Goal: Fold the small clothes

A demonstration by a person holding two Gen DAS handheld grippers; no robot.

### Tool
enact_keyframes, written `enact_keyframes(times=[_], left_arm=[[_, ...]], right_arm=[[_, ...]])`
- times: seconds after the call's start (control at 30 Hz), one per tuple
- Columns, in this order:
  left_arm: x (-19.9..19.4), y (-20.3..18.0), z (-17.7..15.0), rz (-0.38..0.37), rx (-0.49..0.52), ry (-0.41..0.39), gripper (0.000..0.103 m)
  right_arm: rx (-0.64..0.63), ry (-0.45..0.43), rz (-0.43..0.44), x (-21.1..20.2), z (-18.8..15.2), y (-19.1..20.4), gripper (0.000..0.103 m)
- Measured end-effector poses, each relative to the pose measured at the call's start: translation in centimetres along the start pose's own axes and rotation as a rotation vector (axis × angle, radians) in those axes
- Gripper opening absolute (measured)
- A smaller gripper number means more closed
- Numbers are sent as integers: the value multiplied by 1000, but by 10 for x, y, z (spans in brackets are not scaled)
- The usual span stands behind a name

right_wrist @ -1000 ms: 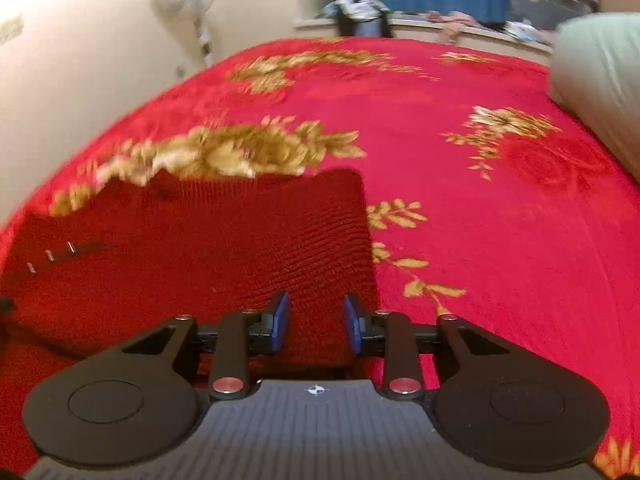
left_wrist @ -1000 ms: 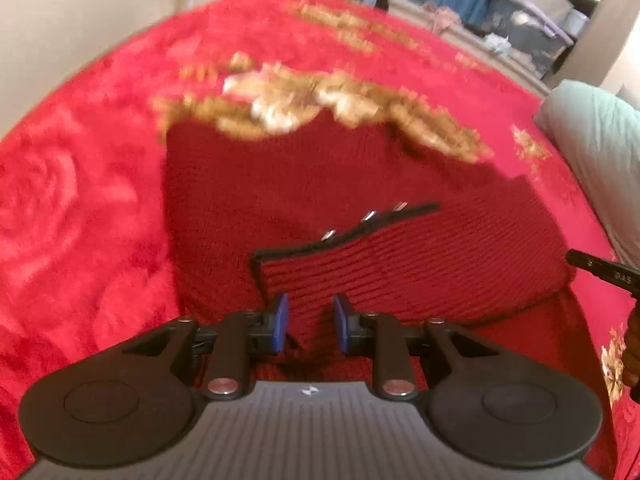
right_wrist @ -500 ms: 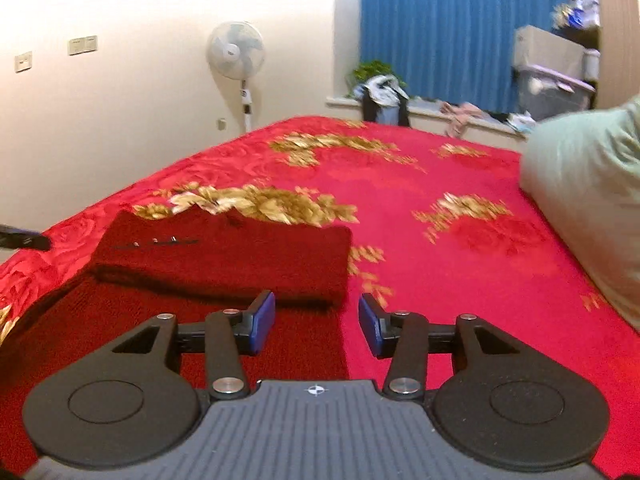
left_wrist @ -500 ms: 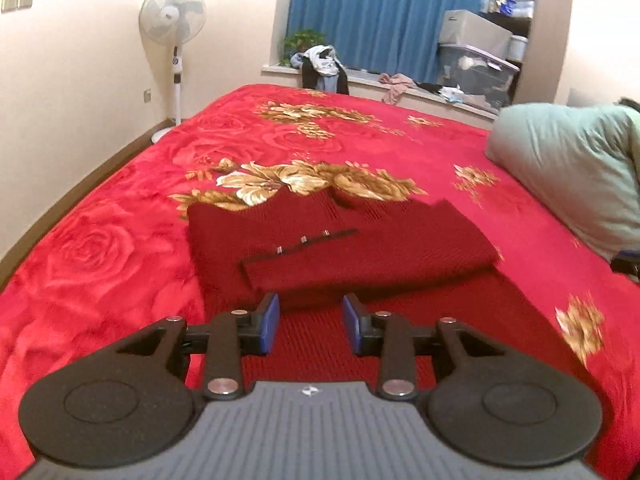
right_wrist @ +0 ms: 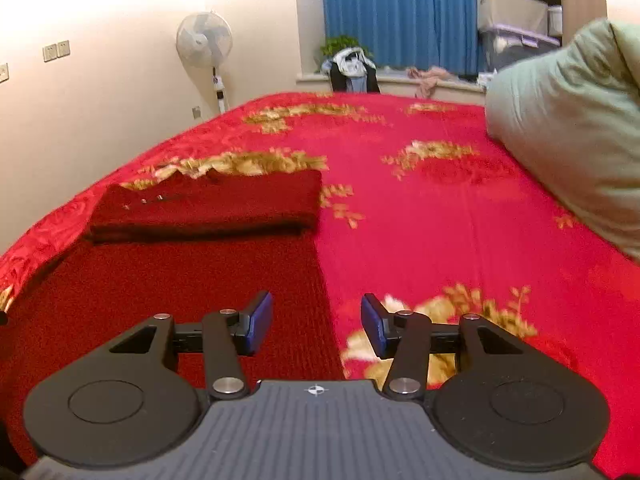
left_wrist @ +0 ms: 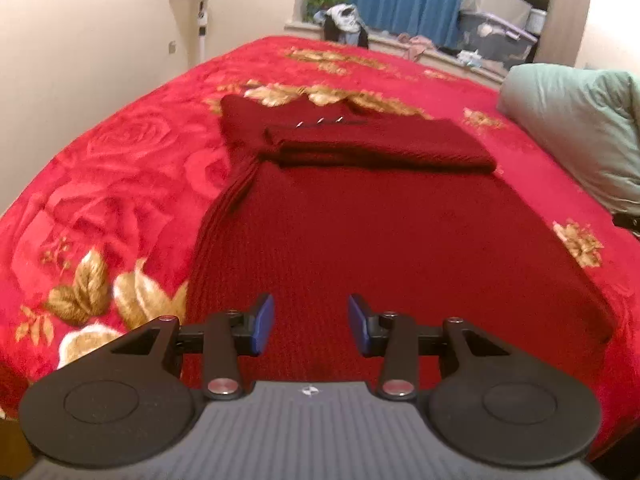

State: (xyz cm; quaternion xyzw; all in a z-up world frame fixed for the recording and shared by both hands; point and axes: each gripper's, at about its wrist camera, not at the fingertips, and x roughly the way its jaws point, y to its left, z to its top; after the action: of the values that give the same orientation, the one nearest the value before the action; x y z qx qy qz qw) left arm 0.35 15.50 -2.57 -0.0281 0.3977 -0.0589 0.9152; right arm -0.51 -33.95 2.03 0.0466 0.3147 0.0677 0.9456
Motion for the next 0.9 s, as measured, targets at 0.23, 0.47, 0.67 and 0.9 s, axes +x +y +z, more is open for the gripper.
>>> enact_keyframes(times=[0.23, 0.47, 0.67, 0.9], left_arm=[[17, 49, -11, 43, -247, 144, 45], [11, 66, -26, 100, -279, 202, 46], [16, 73, -30, 113, -327, 264, 48], [24, 65, -31, 121, -270, 282, 52]], right_arm=[[167, 214, 30, 49, -19, -25, 51], [99, 379, -29, 70, -47, -23, 54], [125, 383, -8, 66, -52, -29, 55], [125, 378, 22, 68, -55, -30, 55]])
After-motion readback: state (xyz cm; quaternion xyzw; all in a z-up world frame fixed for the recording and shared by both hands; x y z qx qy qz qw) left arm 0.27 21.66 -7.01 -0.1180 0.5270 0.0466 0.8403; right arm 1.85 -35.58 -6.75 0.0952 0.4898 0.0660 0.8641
